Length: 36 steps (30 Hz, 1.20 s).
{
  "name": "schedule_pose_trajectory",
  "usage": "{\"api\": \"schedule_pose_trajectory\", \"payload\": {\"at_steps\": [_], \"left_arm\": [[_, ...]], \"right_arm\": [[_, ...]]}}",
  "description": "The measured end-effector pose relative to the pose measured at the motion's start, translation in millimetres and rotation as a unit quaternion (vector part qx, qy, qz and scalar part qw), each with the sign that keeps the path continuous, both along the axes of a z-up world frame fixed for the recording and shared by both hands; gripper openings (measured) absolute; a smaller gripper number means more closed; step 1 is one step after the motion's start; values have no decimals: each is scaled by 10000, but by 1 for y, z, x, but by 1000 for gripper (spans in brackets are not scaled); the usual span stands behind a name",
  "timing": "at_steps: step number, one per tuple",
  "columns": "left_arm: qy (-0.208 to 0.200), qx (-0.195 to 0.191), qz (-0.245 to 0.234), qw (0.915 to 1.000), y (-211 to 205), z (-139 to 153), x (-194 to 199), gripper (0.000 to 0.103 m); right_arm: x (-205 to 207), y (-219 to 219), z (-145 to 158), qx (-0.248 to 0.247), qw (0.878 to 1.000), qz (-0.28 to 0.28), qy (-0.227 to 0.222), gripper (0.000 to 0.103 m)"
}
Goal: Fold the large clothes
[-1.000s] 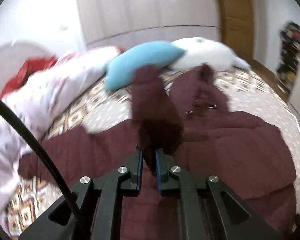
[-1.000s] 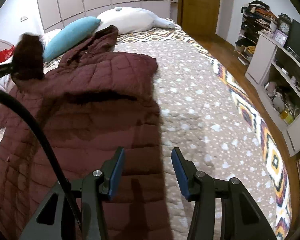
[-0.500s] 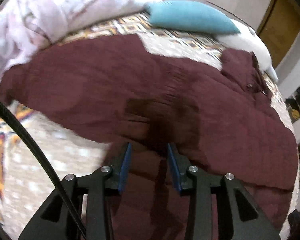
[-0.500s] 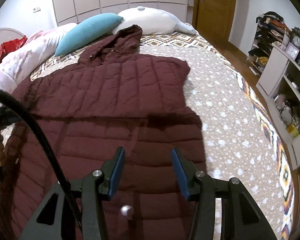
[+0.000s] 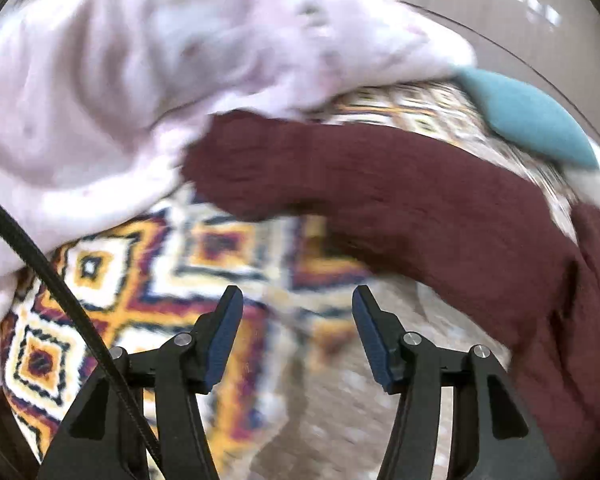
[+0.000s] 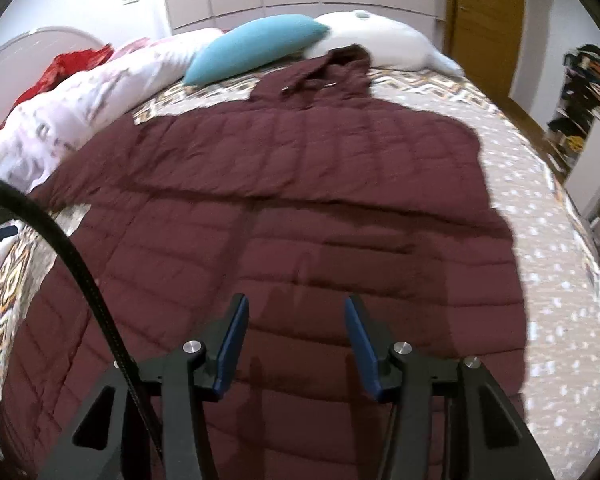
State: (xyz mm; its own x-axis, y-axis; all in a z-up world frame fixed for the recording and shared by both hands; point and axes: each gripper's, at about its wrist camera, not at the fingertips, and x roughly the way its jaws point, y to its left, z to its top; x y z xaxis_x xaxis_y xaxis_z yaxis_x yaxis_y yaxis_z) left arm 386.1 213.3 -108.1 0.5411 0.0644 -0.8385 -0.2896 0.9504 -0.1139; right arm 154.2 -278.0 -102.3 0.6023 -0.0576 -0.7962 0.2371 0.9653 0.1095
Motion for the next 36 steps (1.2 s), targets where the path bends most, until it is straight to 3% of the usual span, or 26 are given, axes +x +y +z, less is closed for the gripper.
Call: {"api": "schedule_pose_trajectory", "payload": {"at_steps": [6,11,15,18,19,20,21,22,25,27,31,32,33,34,36], "left_arm": [[76,-1134,351,9929,65,-19,19,58],[145,-1863,521,9810,90,-41,41,62],[35,-1996,609,9780,94,-46,60,77],[74,-1645,677,9840,88,-41,73,76],[29,-1625,600,9849,85,-38,77,67],[56,-1787,462,9828,81,-37,80,42],[160,-2009,408,9786,79,-39,83,35],[156,-2243,436,9734,76,-40,81,35],[-34,-2449,456,9685,67,-35,76,37],[-45,-2515,425,9669,58,-34,78,54],[10,-2573,287,9659,42,-34,84,58],[-4,-2373,220,9712,35,-32,85,47],[-14,-2203,101,9754,29,-29,87,21],[43,-2079,13,9781,24,-27,89,7],[81,-1924,-74,9813,13,-20,87,3]], "right_arm": [[12,19,-23,77,9997,153,145,54],[13,29,-32,-131,9997,194,11,64],[11,29,-38,-166,9997,189,-81,67],[12,29,-41,-155,9996,212,-125,72],[13,31,-42,-187,9995,223,-128,72],[13,32,-43,-231,9994,230,-125,73],[14,33,-43,-272,9993,238,-123,74],[15,34,-43,-288,9992,246,-123,74],[14,31,-44,-190,9994,250,-161,75],[14,29,-45,-123,9994,254,-189,76],[13,28,-45,-80,9993,267,-229,77],[12,28,-45,-57,9993,270,-241,77],[13,27,-46,-39,9993,272,-251,77],[12,27,-46,-21,9993,273,-259,77],[12,27,-46,1,9992,275,-274,77]]}}
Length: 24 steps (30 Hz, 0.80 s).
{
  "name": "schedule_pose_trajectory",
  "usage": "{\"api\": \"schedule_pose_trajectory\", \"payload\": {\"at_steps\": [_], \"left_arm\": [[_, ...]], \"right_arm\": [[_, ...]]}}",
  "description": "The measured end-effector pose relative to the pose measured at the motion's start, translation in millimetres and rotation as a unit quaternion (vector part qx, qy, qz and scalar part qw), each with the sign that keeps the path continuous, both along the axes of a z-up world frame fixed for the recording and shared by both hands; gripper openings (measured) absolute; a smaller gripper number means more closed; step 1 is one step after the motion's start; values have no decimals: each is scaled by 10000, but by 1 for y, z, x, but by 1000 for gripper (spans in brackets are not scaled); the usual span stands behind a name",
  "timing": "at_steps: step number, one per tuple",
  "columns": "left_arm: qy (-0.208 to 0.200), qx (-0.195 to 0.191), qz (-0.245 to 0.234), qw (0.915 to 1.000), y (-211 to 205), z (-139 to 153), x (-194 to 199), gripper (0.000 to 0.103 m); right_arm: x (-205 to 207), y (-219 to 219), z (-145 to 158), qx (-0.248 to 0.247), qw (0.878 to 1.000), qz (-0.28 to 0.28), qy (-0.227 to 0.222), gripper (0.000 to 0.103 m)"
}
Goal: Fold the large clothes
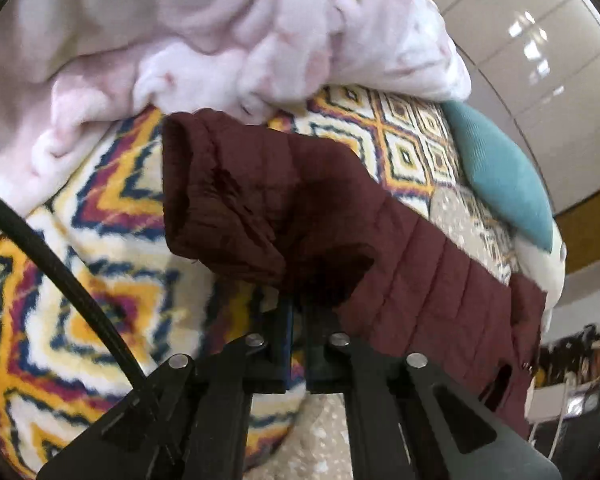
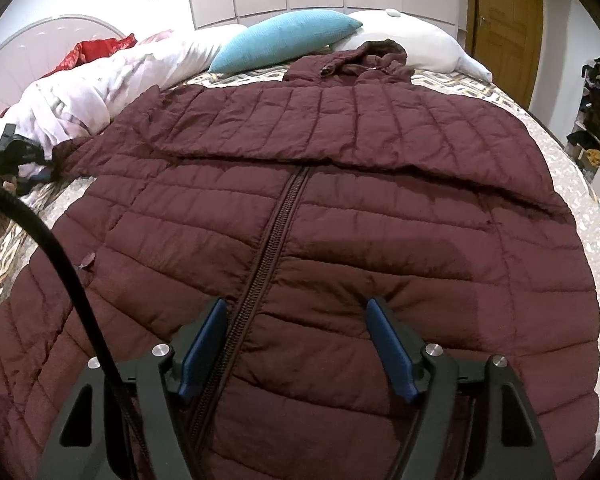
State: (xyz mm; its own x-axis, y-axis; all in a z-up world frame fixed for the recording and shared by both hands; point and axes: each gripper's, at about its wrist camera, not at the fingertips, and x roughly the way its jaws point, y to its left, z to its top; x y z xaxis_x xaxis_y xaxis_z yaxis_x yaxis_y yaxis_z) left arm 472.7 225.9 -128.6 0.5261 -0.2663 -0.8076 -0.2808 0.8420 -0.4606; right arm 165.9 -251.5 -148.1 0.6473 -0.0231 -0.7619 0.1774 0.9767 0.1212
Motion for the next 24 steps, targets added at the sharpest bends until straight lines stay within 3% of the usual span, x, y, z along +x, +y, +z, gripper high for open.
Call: {"api": "schedule_pose_trajectory", "payload": {"at_steps": [6,10,13,15,17,19,22,24], "left_arm": [[-556,460,-622,9955,-54,48,-20,2],[-1093,580,-1469,9814,-120,90,-40,0],[-1516,346,-2288,9610,-183,122,-66,0],[-1718,221,-2909,9409,-233,136,-89,0],[-1752,240,-3564,9174,-285,137,-116,0],[-1722,388,-3944,9019,-320,130,-140,0],[-1670,669,-4187,8901,-340,113,-164,0],[-1566,816,-4125,8937,-334,100,-173,15]], "right_arm": [[-1,-1,0,81,10000,5,-41,78],[-2,-3,0,168,9998,7,-76,78],[-4,-10,0,424,9990,-1,-171,78],[-7,-18,0,739,9969,-18,-279,78],[-10,-28,-1,1134,9927,-54,-409,78],[-12,-35,-2,1433,9884,-76,-499,77],[-13,-37,-2,1566,9862,-77,-540,77],[-12,-36,-1,1545,9865,-72,-535,77]]}}
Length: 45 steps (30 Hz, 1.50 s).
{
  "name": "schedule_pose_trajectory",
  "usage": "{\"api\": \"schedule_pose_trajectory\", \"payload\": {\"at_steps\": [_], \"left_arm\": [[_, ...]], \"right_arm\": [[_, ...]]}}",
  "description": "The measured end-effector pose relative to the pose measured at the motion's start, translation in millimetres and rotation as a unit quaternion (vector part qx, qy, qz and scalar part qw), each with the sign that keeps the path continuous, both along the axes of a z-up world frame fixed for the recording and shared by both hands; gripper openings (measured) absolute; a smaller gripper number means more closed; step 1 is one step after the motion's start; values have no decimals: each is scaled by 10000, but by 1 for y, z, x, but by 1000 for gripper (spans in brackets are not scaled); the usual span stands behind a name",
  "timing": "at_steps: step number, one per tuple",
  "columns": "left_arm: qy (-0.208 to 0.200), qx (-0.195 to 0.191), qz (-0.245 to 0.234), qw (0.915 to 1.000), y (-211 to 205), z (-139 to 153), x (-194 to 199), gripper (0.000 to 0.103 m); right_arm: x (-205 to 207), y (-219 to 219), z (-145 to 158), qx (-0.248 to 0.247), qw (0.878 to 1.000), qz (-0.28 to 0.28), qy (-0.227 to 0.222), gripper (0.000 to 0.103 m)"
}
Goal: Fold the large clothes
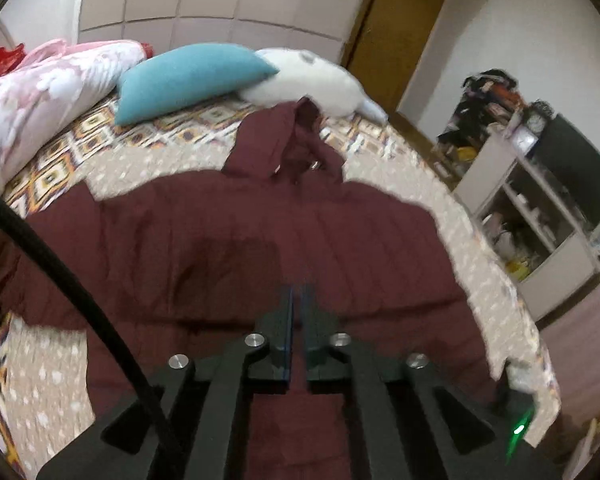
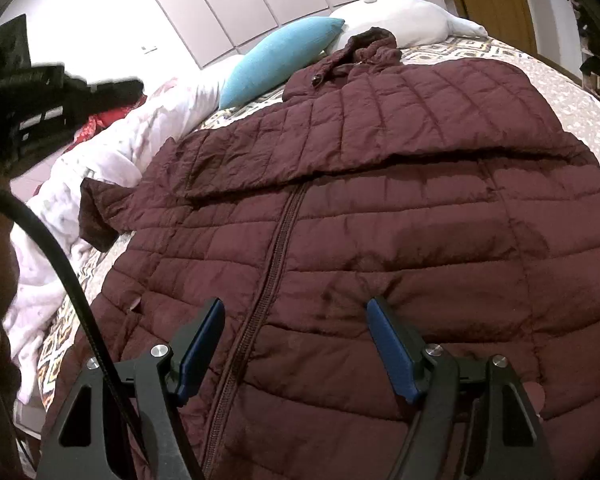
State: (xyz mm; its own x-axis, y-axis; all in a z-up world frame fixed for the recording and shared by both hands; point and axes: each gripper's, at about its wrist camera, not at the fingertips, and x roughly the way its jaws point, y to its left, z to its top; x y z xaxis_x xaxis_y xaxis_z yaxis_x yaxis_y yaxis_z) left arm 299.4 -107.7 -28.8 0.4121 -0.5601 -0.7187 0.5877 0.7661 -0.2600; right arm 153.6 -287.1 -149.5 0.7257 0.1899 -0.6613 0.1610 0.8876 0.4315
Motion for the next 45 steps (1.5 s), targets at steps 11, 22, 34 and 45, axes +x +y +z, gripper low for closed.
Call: {"api": "schedule_pose_trajectory", "payload": {"at_steps": [11,22,34,45], "left_arm": [[970,-16,2886,9525,215,-81,106,60],[1061,351,3692,9226,260,-104,204,37],[246,18,2216,9748,135,-12,135,7],[205,479,9,9986,-29,-47,34,11]], "right_arm": [[2,1,0,8,10000,5,-17,78],[3,0,-1,-75,10000,43,-6,80],[0,-4,-2,134,9999,42,-84,80],[-7,-26,-7,1038,9941,-28,-312,78]]}}
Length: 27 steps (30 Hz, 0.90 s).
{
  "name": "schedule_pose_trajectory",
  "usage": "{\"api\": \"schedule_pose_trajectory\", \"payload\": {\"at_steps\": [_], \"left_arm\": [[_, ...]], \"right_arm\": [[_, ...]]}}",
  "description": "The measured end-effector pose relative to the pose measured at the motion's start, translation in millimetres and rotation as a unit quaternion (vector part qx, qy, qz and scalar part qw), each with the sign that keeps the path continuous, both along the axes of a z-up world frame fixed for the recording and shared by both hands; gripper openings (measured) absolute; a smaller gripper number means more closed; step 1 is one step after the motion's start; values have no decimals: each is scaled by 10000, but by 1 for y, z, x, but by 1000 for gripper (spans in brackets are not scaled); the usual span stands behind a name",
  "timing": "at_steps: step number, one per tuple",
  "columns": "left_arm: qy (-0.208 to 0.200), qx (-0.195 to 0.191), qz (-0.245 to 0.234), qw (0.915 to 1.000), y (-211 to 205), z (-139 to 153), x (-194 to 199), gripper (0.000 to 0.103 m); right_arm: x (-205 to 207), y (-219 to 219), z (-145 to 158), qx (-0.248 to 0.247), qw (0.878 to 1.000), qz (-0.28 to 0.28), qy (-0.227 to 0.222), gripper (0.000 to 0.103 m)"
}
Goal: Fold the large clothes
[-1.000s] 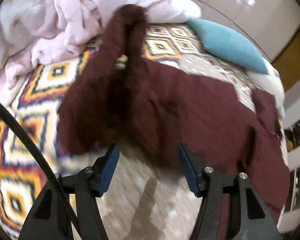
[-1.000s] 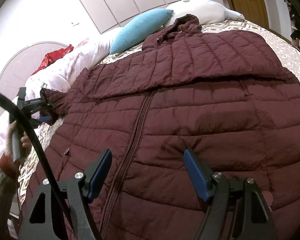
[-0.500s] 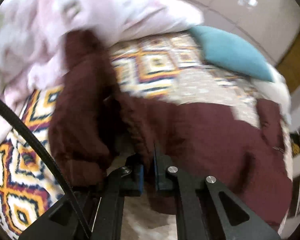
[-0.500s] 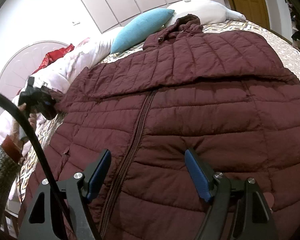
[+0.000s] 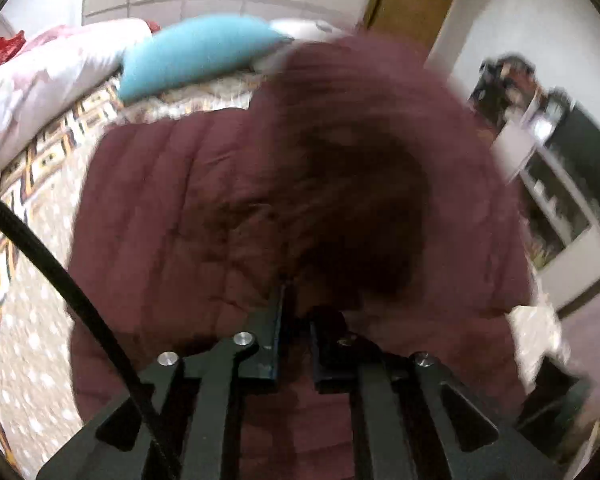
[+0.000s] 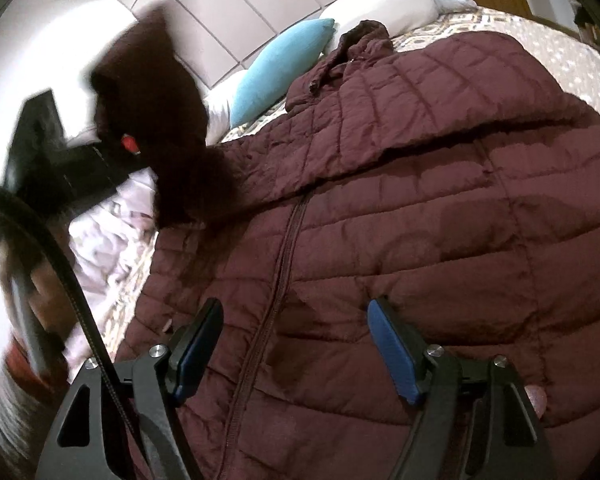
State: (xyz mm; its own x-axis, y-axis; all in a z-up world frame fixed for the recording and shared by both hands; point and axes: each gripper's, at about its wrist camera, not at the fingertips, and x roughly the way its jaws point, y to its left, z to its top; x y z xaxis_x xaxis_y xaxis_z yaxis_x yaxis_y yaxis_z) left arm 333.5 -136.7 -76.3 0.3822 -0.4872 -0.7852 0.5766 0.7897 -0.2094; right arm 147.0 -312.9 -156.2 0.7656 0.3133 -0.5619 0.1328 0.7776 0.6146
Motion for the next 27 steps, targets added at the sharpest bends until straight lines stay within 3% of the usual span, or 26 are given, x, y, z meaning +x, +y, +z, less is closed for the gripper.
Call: {"api": "schedule_pose_trajectory", "payload": {"at_steps": [4,10,12,14,18,23,27], "left_arm": [[-3,130,286,9995,25,-28,-19,12],[-296,353,739,9962,72,-41,-47,15],[-253,330,831,9957,85,-51,-48,20],[-76,323,877,9956,90,-61,-43,26],[-62,137,979,9951,99,-56,-49,27],[-350,55,1327,9905,129,-38,-69,39],[-590,210,1771,9822,158,-36,-79,47]], "right_arm": [[0,2,1,-27,10000,3,0,78],[0,3,7,-83,9999,-36,131,76],[-5,-5,21,-1,9993,-304,202,75],[-14,-10,45,-53,9988,-474,-104,76],[1,8,86,-832,9959,-291,-222,81],[47,48,91,-1709,9850,94,237,81],[62,78,89,-2200,9748,292,211,81]]}}
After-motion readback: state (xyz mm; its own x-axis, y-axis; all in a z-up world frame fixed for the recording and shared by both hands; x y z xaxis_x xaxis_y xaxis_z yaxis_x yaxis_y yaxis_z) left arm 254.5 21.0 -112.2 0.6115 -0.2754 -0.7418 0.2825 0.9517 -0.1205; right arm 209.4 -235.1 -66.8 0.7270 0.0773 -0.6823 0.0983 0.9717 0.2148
